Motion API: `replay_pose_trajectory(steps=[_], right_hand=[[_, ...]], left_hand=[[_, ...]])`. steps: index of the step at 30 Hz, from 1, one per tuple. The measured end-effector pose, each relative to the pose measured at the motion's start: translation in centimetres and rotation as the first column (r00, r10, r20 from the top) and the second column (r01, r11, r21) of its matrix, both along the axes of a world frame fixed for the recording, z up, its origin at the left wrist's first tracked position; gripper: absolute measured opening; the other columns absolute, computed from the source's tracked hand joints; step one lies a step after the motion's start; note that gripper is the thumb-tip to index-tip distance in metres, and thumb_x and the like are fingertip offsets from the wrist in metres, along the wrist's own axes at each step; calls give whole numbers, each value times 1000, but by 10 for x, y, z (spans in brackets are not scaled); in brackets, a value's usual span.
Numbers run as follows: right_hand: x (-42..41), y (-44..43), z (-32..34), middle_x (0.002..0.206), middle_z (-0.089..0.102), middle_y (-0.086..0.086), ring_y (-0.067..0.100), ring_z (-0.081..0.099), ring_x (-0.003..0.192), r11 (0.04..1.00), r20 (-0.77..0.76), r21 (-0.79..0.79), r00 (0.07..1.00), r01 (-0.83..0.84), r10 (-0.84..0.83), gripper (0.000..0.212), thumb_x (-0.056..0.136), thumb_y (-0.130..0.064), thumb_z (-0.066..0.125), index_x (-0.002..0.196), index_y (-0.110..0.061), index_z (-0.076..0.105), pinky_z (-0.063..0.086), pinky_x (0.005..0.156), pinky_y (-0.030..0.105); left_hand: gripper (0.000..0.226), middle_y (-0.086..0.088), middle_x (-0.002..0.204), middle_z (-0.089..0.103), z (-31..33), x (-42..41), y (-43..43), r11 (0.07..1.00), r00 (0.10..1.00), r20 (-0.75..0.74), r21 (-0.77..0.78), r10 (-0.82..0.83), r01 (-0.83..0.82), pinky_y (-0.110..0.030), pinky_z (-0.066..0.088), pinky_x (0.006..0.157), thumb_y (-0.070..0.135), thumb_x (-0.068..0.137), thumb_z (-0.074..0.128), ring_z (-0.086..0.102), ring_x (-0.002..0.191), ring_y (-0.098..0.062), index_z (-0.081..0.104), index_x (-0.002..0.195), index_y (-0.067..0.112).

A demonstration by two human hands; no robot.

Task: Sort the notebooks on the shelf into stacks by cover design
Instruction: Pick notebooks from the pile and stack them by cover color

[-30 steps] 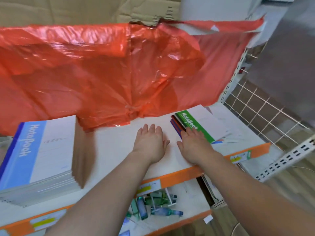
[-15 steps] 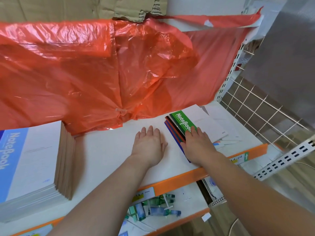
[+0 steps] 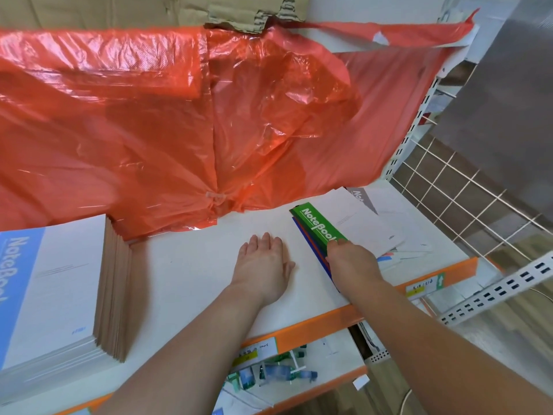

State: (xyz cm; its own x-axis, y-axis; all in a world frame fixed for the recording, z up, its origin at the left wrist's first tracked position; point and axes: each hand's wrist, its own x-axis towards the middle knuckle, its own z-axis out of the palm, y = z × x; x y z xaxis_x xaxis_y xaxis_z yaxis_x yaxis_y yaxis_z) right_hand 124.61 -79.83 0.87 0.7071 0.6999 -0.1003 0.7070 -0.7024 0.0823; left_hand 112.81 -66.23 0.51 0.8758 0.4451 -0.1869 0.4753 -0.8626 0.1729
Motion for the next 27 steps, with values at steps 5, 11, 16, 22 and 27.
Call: replay_pose_trajectory(steps=[5, 11, 16, 22, 27], right_hand=[[-5, 8, 26, 103, 65, 12, 32, 63, 90, 997, -4, 74, 1000, 10, -10, 25, 93, -5, 46, 118, -6, 51, 37, 63, 34], [-47, 20, 38, 95, 67, 9, 30, 61, 86, 912, -181, 388, 959, -136, 220, 28, 99, -30, 40, 119, -17, 56, 44, 64, 34], [-13, 6, 13, 125, 59, 12, 31, 53, 118, 960, -120, 280, 991, -30, 66, 34, 100, -30, 41, 126, -13, 53, 46, 97, 42], [14, -12, -13, 150, 33, 22, 38, 25, 140, 991, -26, -62, 992, 121, -123, 55, 101, -45, 38, 141, -6, 37, 29, 114, 44], [6, -6, -9, 122, 58, 14, 26, 50, 114, 998, 2, 11, 998, 59, -59, 29, 97, -11, 49, 124, -4, 50, 46, 90, 33]], left_hand=[[36, -11, 118, 59, 4, 4, 0, 984, 965, 227, -149, 134, -102, -37, 42, 92, 44, 100, 41, 53, 115, -33, 55, 109, 12], [15, -11, 94, 73, 21, 15, -6, 265, 680, 127, -959, 723, -103, -34, 56, 69, 21, 99, 53, 71, 81, -24, 63, 99, 10], [28, -3, 99, 70, 16, 5, 0, 318, 630, 131, -928, 766, -194, -38, 56, 83, -4, 93, 43, 68, 91, -23, 57, 95, 21], [28, -6, 110, 68, 8, -10, 13, 336, 644, 96, -905, 759, -261, -46, 56, 89, 2, 91, 44, 67, 96, -27, 55, 114, 14], [26, -6, 112, 67, 6, -15, 16, 343, 654, 84, -897, 752, -279, -48, 55, 91, 3, 92, 45, 67, 99, -28, 53, 113, 15]])
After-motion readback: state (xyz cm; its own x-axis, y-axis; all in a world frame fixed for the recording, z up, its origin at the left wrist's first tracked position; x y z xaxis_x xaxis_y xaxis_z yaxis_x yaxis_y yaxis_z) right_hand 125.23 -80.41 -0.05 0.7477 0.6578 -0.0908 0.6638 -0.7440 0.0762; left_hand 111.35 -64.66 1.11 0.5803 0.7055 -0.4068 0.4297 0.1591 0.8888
